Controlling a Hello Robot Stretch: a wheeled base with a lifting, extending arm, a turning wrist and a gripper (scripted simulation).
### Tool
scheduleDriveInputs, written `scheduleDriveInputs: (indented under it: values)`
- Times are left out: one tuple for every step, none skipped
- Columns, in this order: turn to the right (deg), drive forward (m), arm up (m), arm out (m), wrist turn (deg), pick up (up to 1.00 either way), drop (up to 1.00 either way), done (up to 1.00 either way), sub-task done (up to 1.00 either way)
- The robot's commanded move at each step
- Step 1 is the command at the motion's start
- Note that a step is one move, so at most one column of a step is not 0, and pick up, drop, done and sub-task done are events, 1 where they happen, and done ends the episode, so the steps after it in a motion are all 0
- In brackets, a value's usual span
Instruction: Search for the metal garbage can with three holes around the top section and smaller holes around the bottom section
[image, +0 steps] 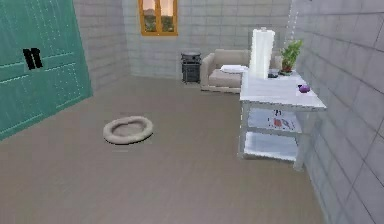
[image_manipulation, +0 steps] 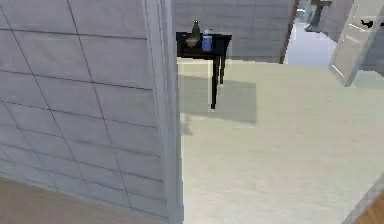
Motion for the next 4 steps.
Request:
scheduleDriveInputs:
  values:
    - [0.0, 1.00, 0.00, 0.00, 0.0, 0.00, 0.00, 0.00, 0.00]
    - [0.0, 0.70, 0.00, 0.00, 0.0, 0.00, 0.00, 0.00, 0.00]
    - [-6.0, 0.00, 0.00, 0.00, 0.0, 0.00, 0.00, 0.00, 0.00]
    - [0.0, 0.80, 0.00, 0.00, 0.0, 0.00, 0.00, 0.00, 0.00]
